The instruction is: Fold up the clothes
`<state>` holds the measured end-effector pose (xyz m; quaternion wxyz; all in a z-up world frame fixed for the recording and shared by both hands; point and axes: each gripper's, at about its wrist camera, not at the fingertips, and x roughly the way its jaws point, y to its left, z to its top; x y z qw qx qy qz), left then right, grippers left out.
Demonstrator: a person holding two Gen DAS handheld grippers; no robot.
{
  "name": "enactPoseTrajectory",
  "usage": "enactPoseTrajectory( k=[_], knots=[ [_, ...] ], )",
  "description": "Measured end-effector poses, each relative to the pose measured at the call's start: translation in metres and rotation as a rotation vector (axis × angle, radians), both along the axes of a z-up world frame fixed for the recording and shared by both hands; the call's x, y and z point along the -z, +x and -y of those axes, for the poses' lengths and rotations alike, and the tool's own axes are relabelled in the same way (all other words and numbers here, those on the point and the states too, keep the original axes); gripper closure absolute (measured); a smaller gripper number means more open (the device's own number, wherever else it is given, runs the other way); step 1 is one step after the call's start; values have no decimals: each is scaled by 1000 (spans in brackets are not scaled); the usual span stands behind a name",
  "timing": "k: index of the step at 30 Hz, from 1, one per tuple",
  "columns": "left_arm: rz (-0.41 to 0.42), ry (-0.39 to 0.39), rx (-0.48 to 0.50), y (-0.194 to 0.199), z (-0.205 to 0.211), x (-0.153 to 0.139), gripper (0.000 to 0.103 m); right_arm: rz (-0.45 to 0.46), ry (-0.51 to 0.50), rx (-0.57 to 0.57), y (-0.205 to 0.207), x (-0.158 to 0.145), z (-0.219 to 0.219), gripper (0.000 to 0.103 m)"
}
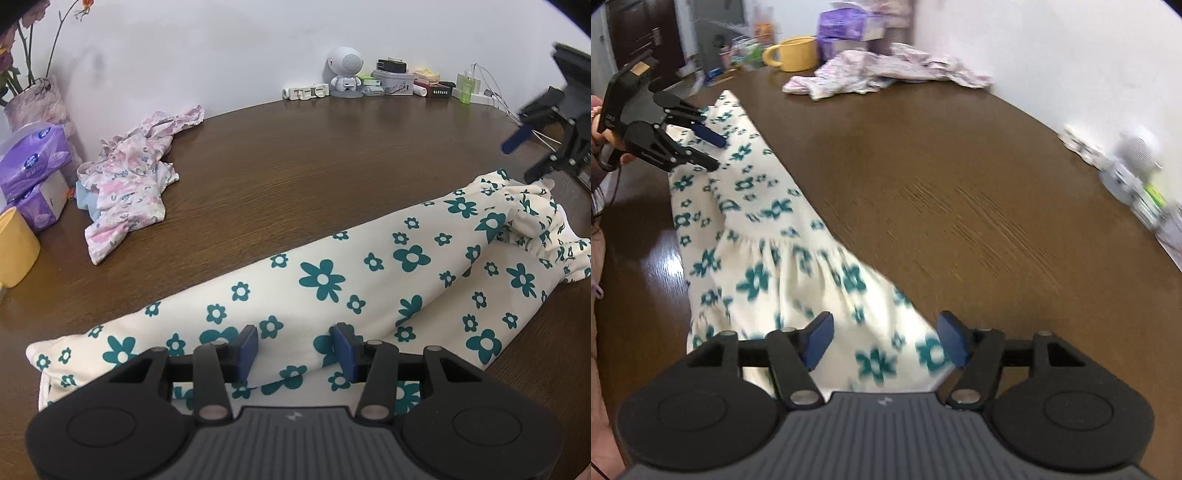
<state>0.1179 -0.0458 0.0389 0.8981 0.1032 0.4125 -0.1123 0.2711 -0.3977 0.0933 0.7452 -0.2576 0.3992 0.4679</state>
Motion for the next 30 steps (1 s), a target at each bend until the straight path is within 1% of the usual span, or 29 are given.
enactPoseTrajectory(
  k=[4,7,9,11,12,13,14,15,17,21,24,26,27,28,29,30],
  knots=[
    [0,-9,-9,0,-1,0,58,-96,17,-72,18,10,-29,38],
    [-1,-16,-12,0,-2,0,58,-143,-26,-115,27,25,-45,34],
    [-2,-20,-12,0,-3,0,58,-158,-45,-128,28,31,-48,36],
    [-3,-28,-13,0,-4,1,57,-162,-56,-138,24,34,-47,45],
    [-3,-33,-14,0,-5,1,57,-160,-54,-132,23,33,-43,59],
    [-4,-37,-16,1,-6,1,57,-169,-51,-115,23,32,-37,83],
    [-5,-39,-18,1,-6,1,57,-177,-49,-99,23,31,-30,93],
    [-6,-42,-20,1,-6,1,57,-184,-48,-84,22,30,-24,94],
    [-5,-42,-23,1,-6,1,56,-172,-56,-77,15,29,-15,95],
    [-2,-47,-26,0,-7,2,56,-132,-82,-63,-1,29,2,95],
    [0,-54,-26,1,-9,2,56,-137,-74,-27,-3,27,12,92],
    [1,-58,-25,1,-10,3,56,-135,-72,3,-4,22,22,84],
    [2,-58,-25,1,-10,3,56,-131,-71,19,-6,19,29,72],
    [2,-58,-25,1,-10,3,56,-127,-68,35,-7,15,35,57],
    [3,-59,-25,1,-10,3,56,-116,-54,47,-10,8,41,51],
    [4,-59,-25,0,-10,3,56,-104,-32,46,-16,0,44,42]
  ],
)
